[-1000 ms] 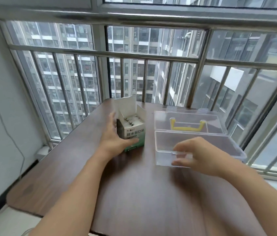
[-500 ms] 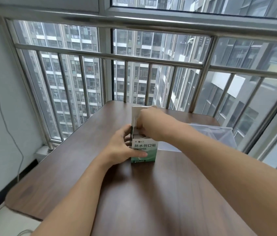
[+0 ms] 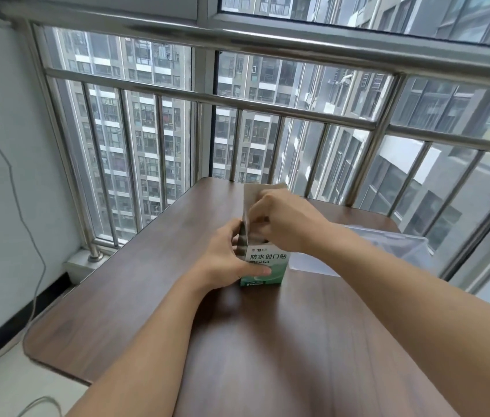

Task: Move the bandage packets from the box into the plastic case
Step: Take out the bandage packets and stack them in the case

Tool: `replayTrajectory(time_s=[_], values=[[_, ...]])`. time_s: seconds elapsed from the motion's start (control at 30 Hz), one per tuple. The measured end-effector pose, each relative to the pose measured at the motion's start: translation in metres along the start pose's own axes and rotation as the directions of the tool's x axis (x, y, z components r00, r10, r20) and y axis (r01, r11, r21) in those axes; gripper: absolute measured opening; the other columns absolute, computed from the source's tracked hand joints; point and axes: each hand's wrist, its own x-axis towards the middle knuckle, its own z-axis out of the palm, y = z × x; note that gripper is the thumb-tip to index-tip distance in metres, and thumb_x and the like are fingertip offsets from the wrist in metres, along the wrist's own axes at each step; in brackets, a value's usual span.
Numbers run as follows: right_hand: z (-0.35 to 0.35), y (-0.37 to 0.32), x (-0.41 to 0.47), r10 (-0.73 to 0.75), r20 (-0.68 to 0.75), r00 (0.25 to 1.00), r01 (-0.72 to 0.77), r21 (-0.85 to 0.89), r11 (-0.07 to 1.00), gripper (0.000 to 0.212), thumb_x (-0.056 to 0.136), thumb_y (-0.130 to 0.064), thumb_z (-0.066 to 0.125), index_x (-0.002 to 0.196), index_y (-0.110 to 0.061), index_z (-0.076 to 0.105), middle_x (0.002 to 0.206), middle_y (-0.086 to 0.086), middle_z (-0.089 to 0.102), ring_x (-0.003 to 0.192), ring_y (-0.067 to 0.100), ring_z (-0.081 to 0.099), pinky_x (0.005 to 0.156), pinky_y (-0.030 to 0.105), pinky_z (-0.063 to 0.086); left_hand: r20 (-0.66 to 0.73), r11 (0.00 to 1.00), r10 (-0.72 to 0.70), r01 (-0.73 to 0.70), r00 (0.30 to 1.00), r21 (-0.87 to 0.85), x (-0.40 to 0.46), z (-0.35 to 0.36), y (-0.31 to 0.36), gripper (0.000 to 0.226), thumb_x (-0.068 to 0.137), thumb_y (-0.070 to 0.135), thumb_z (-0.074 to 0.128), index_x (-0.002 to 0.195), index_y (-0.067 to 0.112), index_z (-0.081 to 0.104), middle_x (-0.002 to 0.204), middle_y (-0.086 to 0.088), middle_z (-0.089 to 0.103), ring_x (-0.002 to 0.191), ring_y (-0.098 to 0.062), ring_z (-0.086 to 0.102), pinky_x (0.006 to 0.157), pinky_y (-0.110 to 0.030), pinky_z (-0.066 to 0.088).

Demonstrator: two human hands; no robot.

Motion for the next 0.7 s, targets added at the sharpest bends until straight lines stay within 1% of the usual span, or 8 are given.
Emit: replayTrajectory(time_s=[0.1,0.23,0.3,0.37,0.43,0.5,0.6,0.7], values=[[0.005,0.002,-0.003,0.014,-0.069,0.998,-0.007,0.106,0.994,0.014,0.087,-0.008,0.070,0.078,-0.017,0.077,0.076,-0.008,0.062,0.076,0.018,0.059,0.068,0.034,0.052,0.001,1.000,-0.009,0.009,1.000,-0.007,0.000,0.001,0.000,0.073,0.047,-0.001,0.094,0.109,0.016,0.060,0.105,-0.007,0.073,0.103,-0.035,0.067,0.078,-0.039,0.061],[-0.004,0.003,-0.001,0.085,0.052,0.995,-0.091,0.145,0.985,0.018,0.085,-0.006,0.070,0.080,-0.024,0.070,0.084,-0.006,0.064,0.083,0.016,0.060,0.075,0.031,0.053,-0.014,1.000,-0.005,0.005,1.000,-0.022,0.000,0.003,0.000,0.072,0.045,0.004,0.094,0.108,0.015,0.060,0.109,-0.014,0.070,0.102,-0.037,0.068,0.082,-0.048,0.060],[-0.009,0.002,0.002,0.129,0.130,0.983,-0.144,0.116,0.983,0.018,0.081,-0.010,0.074,0.087,-0.026,0.067,0.091,-0.005,0.064,0.088,0.016,0.059,0.075,0.031,0.054,-0.012,1.000,-0.005,0.005,1.000,-0.023,0.000,0.004,0.000,0.072,0.046,0.003,0.094,0.108,0.016,0.060,0.109,-0.015,0.069,0.102,-0.036,0.068,0.081,-0.047,0.061],[-0.009,-0.005,0.003,0.159,0.143,0.977,-0.168,0.055,0.984,0.018,0.083,-0.016,0.076,0.097,-0.024,0.068,0.095,-0.004,0.063,0.088,0.019,0.060,0.077,0.034,0.055,-0.009,1.000,-0.005,0.005,1.000,-0.017,0.000,0.003,-0.001,0.072,0.047,0.001,0.094,0.109,0.017,0.060,0.108,-0.010,0.071,0.102,-0.033,0.069,0.079,-0.042,0.061],[-0.003,-0.013,0.005,0.146,0.112,0.983,-0.142,-0.045,0.989,0.012,0.088,-0.016,0.070,0.085,-0.027,0.065,0.088,-0.002,0.064,0.081,0.024,0.063,0.064,0.033,0.052,-0.014,1.000,0.008,-0.008,1.000,0.003,0.000,0.003,0.000,0.073,0.046,0.005,0.095,0.110,0.020,0.061,0.106,-0.005,0.072,0.101,-0.029,0.070,0.078,-0.038,0.061],[0.002,-0.016,0.006,0.110,0.055,0.992,-0.104,-0.110,0.988,0.027,0.089,-0.011,0.066,0.073,-0.031,0.059,0.081,-0.002,0.063,0.074,0.026,0.061,0.053,0.027,0.041,-0.024,1.000,0.016,-0.016,1.000,0.021,0.000,0.003,0.001,0.074,0.044,0.010,0.096,0.109,0.021,0.062,0.106,-0.005,0.072,0.100,-0.027,0.070,0.078,-0.038,0.061],[-0.003,-0.015,0.004,0.051,-0.043,0.998,-0.054,-0.074,0.996,0.022,0.090,-0.011,0.067,0.075,-0.025,0.071,0.072,-0.005,0.055,0.074,0.023,0.055,0.064,0.028,0.039,-0.032,1.000,0.011,-0.011,0.999,0.007,0.000,0.003,0.001,0.071,0.047,0.005,0.096,0.107,0.021,0.062,0.107,-0.006,0.072,0.101,-0.027,0.070,0.079,-0.039,0.061],[-0.006,-0.013,0.003,0.063,0.000,0.998,-0.063,-0.021,0.998,0.016,0.090,-0.010,0.067,0.077,-0.018,0.074,0.070,-0.002,0.059,0.071,0.022,0.053,0.067,0.029,0.041,-0.033,1.000,0.007,-0.007,0.999,0.008,0.001,0.002,0.002,0.069,0.051,-0.001,0.095,0.108,0.020,0.062,0.107,-0.002,0.072,0.102,-0.027,0.069,0.078,-0.035,0.061]])
